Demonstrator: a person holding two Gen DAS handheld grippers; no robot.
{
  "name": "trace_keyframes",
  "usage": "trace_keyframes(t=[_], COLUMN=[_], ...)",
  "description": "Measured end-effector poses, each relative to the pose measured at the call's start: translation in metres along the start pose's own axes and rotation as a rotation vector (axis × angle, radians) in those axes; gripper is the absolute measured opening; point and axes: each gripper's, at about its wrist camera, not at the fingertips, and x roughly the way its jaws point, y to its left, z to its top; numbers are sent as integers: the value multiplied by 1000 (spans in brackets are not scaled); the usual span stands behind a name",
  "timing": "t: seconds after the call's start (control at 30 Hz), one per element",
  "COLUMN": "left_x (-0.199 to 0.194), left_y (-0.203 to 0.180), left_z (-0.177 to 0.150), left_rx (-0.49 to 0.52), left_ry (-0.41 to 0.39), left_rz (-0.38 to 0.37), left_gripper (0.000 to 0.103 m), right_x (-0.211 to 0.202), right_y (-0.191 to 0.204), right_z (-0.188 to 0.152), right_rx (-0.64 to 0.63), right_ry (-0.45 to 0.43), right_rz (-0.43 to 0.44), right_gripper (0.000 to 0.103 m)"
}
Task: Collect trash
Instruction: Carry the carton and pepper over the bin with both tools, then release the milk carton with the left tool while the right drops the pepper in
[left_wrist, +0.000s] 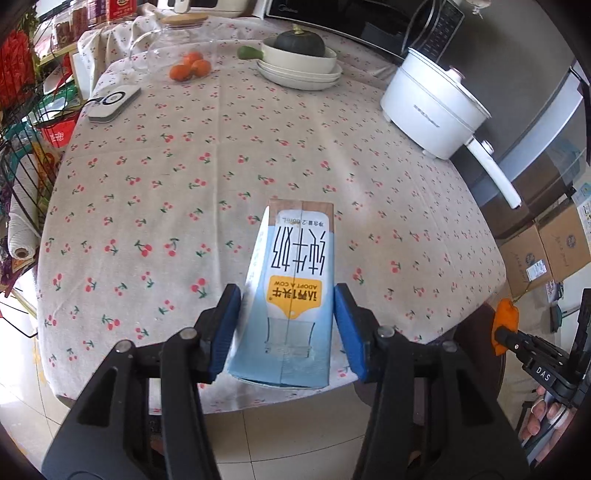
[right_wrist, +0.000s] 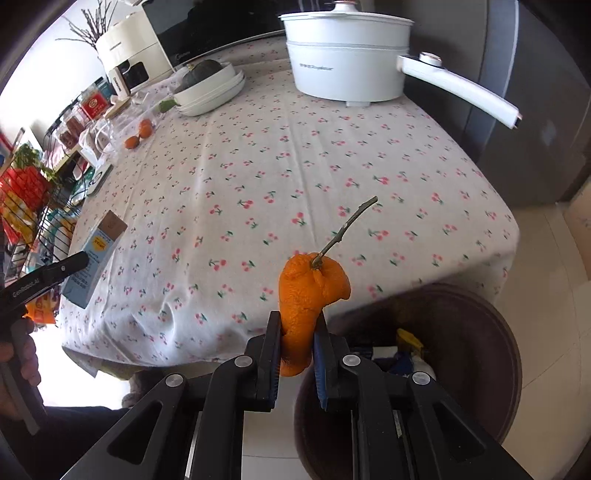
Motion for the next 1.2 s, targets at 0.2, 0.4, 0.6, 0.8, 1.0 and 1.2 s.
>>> trace_keyframes(t=[0.2, 0.4, 0.6, 0.8, 1.0, 1.2], left_x=[6, 13, 31, 41, 45, 41], left_y=[-43, -94, -149, -198, -224, -228], left_z=[-11, -30, -57, -79, -91, -96], left_rx=[95, 205, 314, 418, 493, 564], left_ry=[19, 66, 143, 172, 182, 108], left_rz=[-54, -120, -181, -235, -282, -168], left_gripper=[53, 53, 53, 53, 54, 78], right_x=[-22, -36, -41, -48, -51, -52], right_y=[-34, -62, -106, -142, -161, -165], right_z=[-28, -57, -87, -114, -129, -131], right_rx=[84, 113, 196, 256, 296, 299], right_ry=[-34, -52, -33, -26, -15, -18], right_rz=[19, 13, -16, -35, -44, -47], right_gripper=[16, 16, 17, 17, 17, 18])
